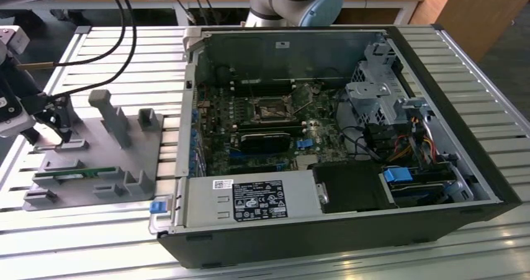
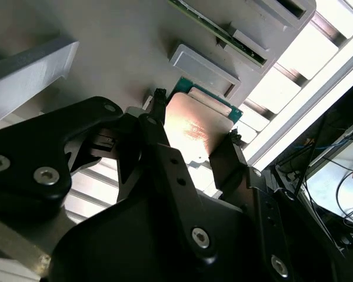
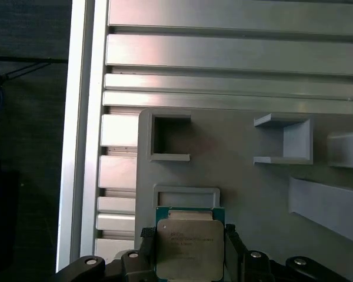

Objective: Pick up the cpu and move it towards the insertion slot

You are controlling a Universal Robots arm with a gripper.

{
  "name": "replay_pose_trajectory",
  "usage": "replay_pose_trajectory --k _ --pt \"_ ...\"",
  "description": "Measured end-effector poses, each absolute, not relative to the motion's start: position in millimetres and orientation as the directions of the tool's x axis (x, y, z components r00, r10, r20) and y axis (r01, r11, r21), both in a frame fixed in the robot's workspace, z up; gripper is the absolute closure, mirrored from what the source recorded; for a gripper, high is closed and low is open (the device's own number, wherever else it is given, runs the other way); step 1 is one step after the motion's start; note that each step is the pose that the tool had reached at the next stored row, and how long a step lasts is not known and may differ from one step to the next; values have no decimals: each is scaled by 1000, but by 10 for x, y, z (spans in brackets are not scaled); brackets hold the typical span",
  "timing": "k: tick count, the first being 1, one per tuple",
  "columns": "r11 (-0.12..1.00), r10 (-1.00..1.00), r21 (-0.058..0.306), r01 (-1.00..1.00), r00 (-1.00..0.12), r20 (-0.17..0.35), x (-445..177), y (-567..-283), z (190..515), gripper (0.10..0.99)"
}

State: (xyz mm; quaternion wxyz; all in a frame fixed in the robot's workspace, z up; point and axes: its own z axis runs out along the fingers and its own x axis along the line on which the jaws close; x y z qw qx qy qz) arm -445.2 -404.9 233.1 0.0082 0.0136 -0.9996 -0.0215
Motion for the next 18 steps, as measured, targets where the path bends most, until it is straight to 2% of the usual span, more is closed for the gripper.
replay_pose_trajectory --k 18 --pt "999 -27 48 -26 -1000 16 -4454 -4048 2527 541"
